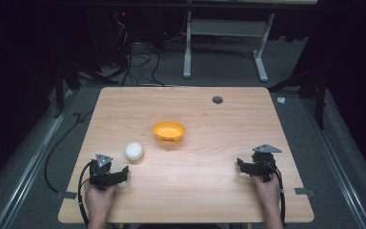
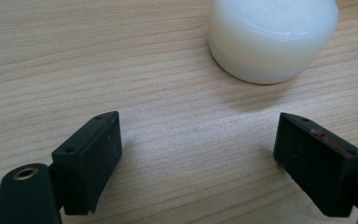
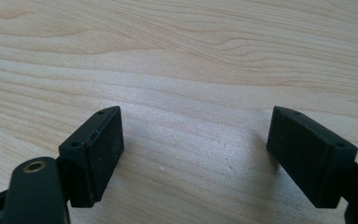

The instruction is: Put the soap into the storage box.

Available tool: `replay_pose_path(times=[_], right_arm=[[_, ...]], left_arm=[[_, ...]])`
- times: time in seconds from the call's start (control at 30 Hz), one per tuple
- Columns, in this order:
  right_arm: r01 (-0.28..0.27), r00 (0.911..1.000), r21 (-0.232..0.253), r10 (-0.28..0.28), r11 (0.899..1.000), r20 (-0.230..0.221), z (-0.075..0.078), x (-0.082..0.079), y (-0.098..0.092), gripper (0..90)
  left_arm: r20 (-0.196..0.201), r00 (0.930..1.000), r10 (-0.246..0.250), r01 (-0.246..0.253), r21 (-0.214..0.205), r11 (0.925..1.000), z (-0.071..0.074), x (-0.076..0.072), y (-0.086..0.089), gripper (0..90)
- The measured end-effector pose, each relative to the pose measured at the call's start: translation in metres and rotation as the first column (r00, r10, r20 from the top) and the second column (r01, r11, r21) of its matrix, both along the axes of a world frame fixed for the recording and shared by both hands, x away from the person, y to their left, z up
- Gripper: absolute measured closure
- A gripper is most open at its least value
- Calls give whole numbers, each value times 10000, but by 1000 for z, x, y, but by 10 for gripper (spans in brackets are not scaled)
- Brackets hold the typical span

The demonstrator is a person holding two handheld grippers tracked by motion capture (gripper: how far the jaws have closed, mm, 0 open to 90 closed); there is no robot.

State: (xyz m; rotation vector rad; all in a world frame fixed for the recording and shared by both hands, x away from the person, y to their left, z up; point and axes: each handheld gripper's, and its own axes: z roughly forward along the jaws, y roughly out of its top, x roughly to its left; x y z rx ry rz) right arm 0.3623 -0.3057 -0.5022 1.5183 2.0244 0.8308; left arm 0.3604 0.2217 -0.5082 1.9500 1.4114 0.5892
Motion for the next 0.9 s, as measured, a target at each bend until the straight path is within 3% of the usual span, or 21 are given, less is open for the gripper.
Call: replay_pose_path(times=[0.1,0.3,0.9], right_arm=[[-16,10000,1,16,10000,-10,0,0,0,196],[-34,10000,-7,34,10000,-6,0,0,0,196],[-33,10000,7,33,10000,-2,0,0,0,196]], left_arm=[[-90,9999,-126,126,18,9999,1,-1,-1,156],[189,9992,-340,346,-288,9990,8,-5,-4,155],[83,9941,-1078,1077,121,9941,19,2,-25,145]])
